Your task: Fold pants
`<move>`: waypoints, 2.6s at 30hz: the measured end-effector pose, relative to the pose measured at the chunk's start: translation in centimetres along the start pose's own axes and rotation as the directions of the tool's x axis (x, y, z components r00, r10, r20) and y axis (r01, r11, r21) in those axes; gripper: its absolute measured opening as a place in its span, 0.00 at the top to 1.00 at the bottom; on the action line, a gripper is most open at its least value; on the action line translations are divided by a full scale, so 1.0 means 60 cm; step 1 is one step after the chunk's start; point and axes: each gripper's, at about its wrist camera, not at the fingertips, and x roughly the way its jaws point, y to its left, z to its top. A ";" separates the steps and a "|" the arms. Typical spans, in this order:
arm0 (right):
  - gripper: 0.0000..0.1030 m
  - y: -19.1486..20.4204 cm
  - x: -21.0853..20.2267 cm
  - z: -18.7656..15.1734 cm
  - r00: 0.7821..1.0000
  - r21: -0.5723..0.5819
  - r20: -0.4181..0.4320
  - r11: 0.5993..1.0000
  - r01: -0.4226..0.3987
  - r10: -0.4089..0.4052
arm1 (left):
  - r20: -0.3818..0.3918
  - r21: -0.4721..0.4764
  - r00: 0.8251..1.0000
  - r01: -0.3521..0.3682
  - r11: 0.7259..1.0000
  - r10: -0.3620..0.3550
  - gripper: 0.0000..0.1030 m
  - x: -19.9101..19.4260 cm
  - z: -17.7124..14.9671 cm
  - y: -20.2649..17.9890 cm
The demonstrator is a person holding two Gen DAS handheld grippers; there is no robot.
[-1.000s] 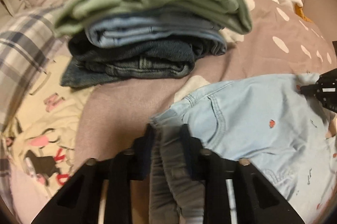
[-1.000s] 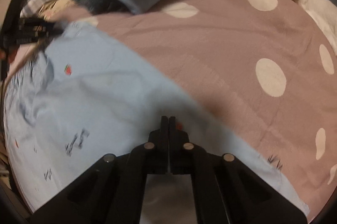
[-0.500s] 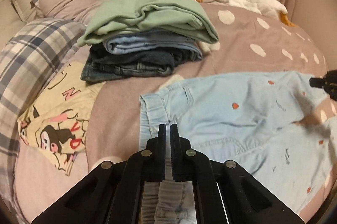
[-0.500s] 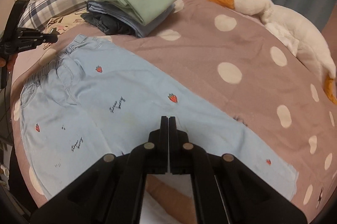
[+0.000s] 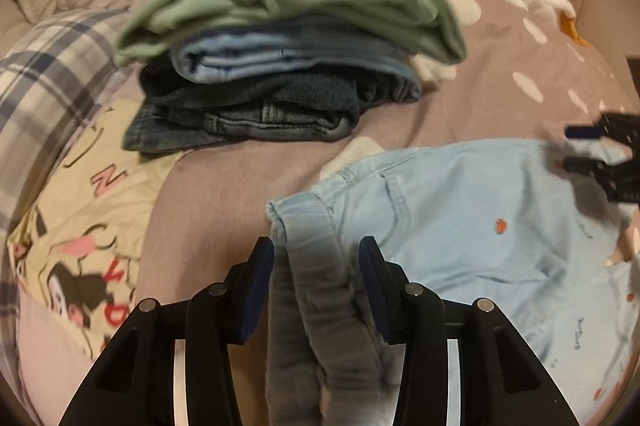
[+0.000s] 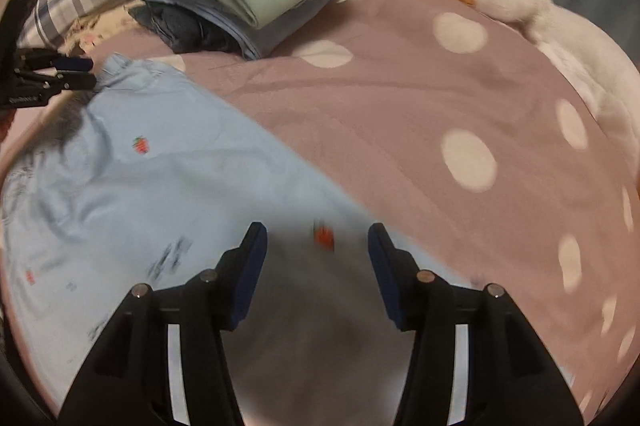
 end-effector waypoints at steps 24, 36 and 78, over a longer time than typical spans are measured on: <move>0.95 0.079 -0.011 0.003 0.999 -0.181 0.010 0.982 0.049 -0.048 | 0.071 0.153 0.992 -0.110 0.982 0.100 0.72 -0.057 -0.032 -0.042; 0.94 0.147 -0.225 -0.118 0.980 -0.184 0.189 0.978 0.097 -0.061 | 0.231 0.048 0.972 -0.056 0.997 0.043 0.73 -0.175 -0.090 -0.068; 0.89 0.385 -0.185 -0.323 0.995 -0.306 0.054 0.947 0.093 -0.081 | 0.288 -0.535 0.907 0.420 0.733 -0.309 0.49 -0.206 -0.328 0.025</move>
